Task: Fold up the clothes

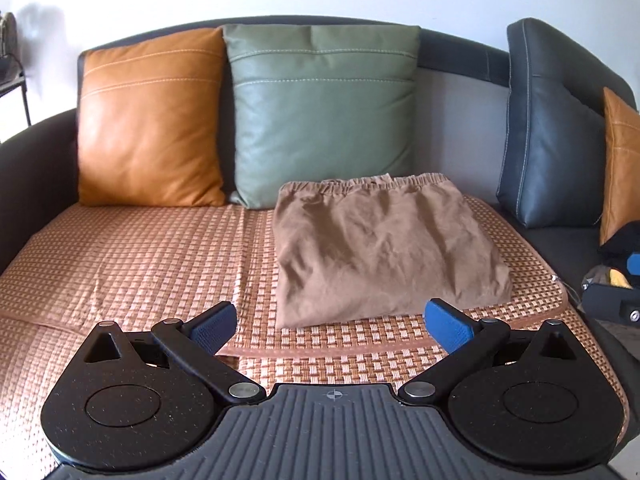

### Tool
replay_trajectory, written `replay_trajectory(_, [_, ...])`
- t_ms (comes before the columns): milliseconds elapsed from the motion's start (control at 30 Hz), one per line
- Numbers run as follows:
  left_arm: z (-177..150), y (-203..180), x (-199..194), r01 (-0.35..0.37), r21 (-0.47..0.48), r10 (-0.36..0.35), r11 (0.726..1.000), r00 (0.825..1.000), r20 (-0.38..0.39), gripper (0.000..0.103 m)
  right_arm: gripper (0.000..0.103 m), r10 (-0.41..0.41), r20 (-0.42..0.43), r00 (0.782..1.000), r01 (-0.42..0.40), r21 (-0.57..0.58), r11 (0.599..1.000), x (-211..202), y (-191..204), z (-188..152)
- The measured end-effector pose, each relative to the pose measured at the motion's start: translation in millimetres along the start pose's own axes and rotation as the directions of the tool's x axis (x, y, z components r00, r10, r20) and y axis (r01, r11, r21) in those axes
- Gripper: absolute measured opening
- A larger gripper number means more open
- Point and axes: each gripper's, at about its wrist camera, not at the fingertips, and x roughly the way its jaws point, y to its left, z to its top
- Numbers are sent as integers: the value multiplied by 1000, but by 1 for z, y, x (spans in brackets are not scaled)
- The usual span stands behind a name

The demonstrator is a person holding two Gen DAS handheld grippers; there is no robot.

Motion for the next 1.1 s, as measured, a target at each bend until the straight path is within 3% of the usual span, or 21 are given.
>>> replay_trajectory(233, [3,-10,0,-25,45,27,999,999,-41,103,102,1,-8,1000,-1,-5,1000,-3,2,-4])
replay_trajectory(1100, [4,-16,13,27,34,-24,999,997,-78,103,102,-22,-69,997,21,-21,1000,8,-1,-4])
